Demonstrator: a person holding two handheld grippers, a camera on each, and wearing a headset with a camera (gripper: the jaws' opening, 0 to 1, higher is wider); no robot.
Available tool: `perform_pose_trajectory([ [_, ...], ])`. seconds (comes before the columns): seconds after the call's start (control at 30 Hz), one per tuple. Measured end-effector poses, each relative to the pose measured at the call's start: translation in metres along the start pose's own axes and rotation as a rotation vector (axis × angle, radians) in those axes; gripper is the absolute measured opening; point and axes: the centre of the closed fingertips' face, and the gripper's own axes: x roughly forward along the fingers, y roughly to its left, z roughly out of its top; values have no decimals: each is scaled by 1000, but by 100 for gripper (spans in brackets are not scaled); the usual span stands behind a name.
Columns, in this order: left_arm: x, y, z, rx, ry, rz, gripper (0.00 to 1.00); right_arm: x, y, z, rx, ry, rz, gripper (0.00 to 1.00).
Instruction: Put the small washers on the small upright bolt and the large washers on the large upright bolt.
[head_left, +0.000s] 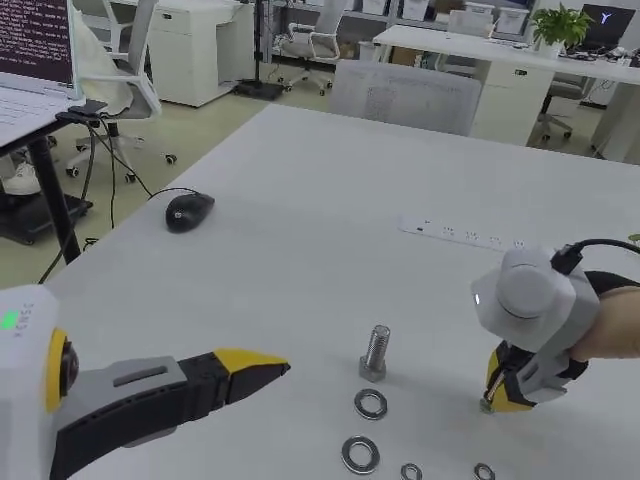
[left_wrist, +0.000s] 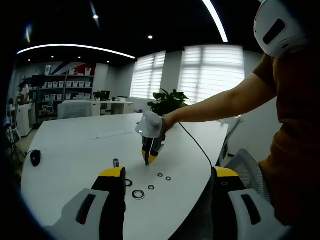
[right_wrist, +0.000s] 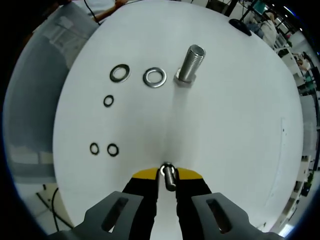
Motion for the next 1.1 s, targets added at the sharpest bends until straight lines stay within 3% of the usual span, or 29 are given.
perform_pose_trajectory([
  [0.37,1,0,0,0,2,-4,69,0,4,-4,16,-10,4,16],
  [0.73,1,-2,3,14,-3,-9,69,-23,3,-19,69,-15,-39,17],
  [0.93,0,-7,3,21,-8,-20,69,-36,19,-24,93,-22,-46,17],
  [1.1,0,-11,4,29,-12,-30,69,-38,40,-16,99,-47,-31,17],
])
